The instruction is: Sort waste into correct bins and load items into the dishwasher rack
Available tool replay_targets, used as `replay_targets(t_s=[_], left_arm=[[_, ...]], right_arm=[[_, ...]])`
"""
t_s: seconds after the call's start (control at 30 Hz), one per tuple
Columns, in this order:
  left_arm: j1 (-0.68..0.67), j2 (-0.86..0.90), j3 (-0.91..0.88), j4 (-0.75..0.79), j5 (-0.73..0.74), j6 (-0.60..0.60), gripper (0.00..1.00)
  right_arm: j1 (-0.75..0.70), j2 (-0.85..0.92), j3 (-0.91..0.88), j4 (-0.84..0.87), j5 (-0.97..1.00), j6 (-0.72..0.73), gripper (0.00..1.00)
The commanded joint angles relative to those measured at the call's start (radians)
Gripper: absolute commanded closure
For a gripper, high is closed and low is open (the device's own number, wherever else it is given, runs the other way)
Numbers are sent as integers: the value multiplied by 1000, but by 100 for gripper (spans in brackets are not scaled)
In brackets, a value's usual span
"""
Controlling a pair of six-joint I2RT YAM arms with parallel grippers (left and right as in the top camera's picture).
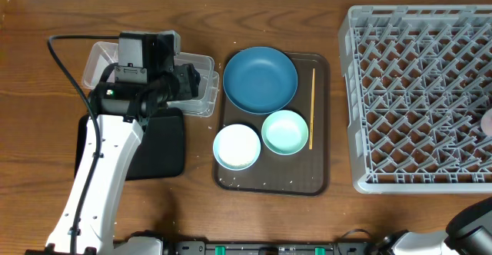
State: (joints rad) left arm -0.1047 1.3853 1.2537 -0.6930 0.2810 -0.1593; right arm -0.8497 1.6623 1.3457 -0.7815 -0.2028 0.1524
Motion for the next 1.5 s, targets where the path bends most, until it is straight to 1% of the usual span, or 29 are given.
replay_targets(t_s=[0.0,0.17,0.23,0.27,0.3,0.33,0.4,0.47,0.5,0.53,0.87,0.9,0.97,1.0,1.03,1.07,1.13,1.17,1.27,1.47], left_arm=[[5,0,6,-3,-13,9,47],[5,0,6,-3,-13,9,47],[5,0,6,-3,-13,9,47],[5,0,6,-3,-13,9,47],[5,0,6,-3,-13,9,47],[5,0,6,-3,-13,9,47],[5,0,6,-3,-13,9,47],[5,0,6,-4,-13,9,47],[5,0,6,-6,-13,9,47],[5,0,6,-6,-13,9,47],[5,0,6,-6,-13,9,47],[5,0,6,-6,-13,9,47],[5,0,6,-6,-13,9,47],[5,0,6,-6,-13,9,47],[5,0,6,-6,-13,9,47],[5,0,6,-6,-13,9,47],[5,0,6,-6,-13,9,47],[5,0,6,-6,-13,9,47],[5,0,6,-6,-13,9,47],[5,0,6,-11,-13,9,47]], right_arm=[[0,27,13,16,-23,11,89],[0,27,13,26,-48,11,89],[0,27,13,23,-48,11,86],[0,27,13,22,-47,11,83],[0,27,13,18,-40,11,77],[0,27,13,13,-34,11,70],[0,27,13,3,-34,11,50],[0,27,13,3,-34,11,20],[0,27,13,3,-34,11,3],[0,27,13,2,-37,11,1],[0,27,13,3,-137,11,1],[0,27,13,0,-143,11,4],[0,27,13,-9,-143,11,18],[0,27,13,-18,-146,11,35],[2,27,13,-29,-147,11,60],[3,27,13,-42,-146,11,78],[8,27,13,-45,-145,11,95],[8,27,13,-40,-140,11,99],[8,27,13,-17,-119,11,99],[8,29,12,16,-15,11,99]])
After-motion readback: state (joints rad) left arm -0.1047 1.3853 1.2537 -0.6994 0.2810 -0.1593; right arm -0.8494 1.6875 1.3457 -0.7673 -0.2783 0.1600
